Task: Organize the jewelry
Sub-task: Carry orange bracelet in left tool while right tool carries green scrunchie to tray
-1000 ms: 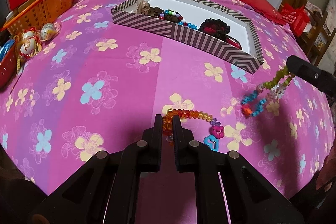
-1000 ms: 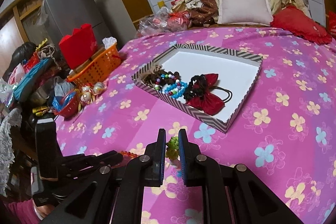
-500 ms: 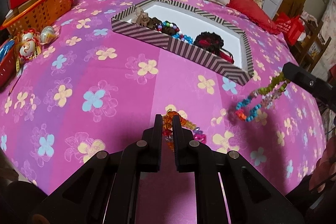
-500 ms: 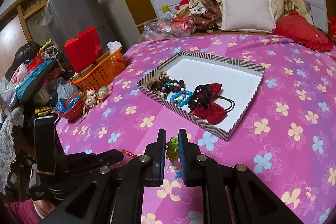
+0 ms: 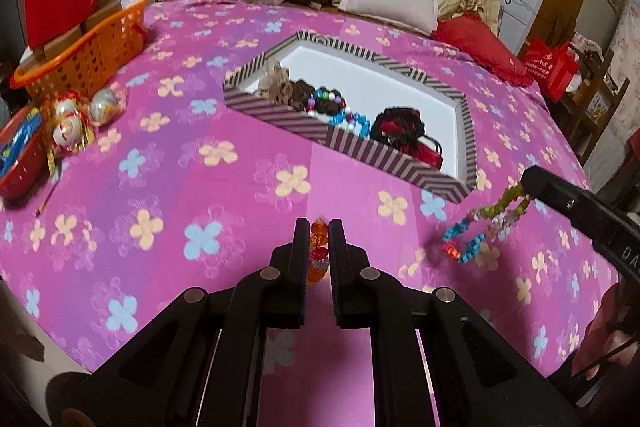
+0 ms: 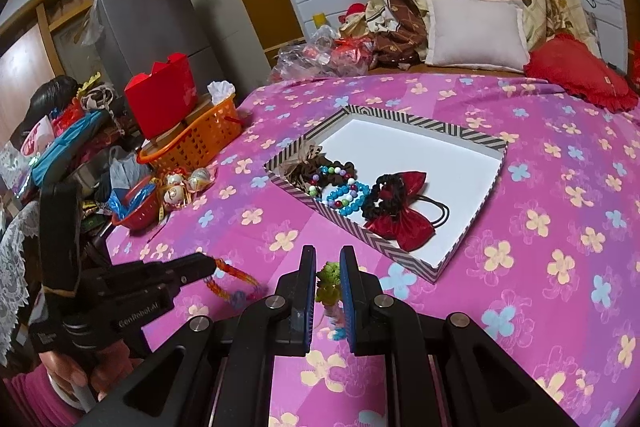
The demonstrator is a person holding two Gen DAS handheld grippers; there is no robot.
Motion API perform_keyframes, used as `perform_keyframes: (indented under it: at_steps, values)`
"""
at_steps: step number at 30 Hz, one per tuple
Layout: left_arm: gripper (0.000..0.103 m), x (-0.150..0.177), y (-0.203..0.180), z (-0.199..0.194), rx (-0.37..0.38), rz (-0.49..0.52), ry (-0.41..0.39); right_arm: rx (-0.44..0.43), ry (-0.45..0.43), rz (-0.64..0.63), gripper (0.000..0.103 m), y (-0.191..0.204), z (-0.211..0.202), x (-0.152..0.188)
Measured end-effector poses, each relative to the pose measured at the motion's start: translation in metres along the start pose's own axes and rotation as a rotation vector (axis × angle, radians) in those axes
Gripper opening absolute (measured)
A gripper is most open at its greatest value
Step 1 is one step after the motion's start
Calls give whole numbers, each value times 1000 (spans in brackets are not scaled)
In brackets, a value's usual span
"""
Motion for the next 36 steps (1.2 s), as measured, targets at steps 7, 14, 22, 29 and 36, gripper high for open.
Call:
perform_keyframes:
  at_steps: [7,14,22,29,36]
  values:
    - [8,-22,-5,-5,-4,6,-30,3,1,-15,11,2,4,-9]
    - [8,-44,-17,-5,-2,19,-48,4,4,-24,11,2,10,-19]
    - [8,-62,-28,6,-16,46,-54,12,6,-26,11,-9,20,-32]
    - [8,-85,-38,22,-31,61,-57,16,6,-18,11,-25,33,-51]
    - [8,-113,-53,41,-47,87,-67,33,2,-19,11,-40,49,-76]
Point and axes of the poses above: each gripper's, at about its wrist camera, not at the fingertips, and z roughly the way its jaws point, y to its left, x to its underside, the point moved 8 cm from there along z, roughly the way its jaws point, and after that the axes turned 9 degrees about -z, right-handed, at the moved point
